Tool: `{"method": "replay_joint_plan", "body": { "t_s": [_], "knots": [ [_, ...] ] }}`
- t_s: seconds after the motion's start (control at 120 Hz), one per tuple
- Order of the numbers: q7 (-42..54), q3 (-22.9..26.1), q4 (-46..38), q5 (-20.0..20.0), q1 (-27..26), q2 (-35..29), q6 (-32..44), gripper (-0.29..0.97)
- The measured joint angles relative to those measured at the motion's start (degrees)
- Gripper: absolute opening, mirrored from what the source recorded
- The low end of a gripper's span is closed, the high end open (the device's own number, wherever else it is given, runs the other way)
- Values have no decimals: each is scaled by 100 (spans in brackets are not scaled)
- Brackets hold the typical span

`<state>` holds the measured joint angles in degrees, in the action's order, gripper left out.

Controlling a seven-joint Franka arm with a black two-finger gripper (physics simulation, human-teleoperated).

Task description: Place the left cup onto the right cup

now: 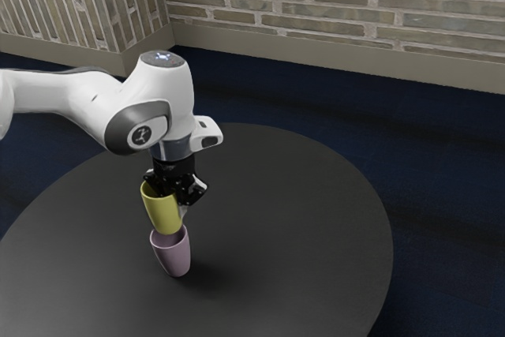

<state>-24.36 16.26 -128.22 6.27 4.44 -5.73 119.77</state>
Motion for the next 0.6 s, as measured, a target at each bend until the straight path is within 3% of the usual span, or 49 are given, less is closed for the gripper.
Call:
{"method": "replay_joint_plan", "body": {
  "t_s": [0.6],
  "knots": [
    [-308,0,-254,-1,1,-74,167,-10]
  ]
}}
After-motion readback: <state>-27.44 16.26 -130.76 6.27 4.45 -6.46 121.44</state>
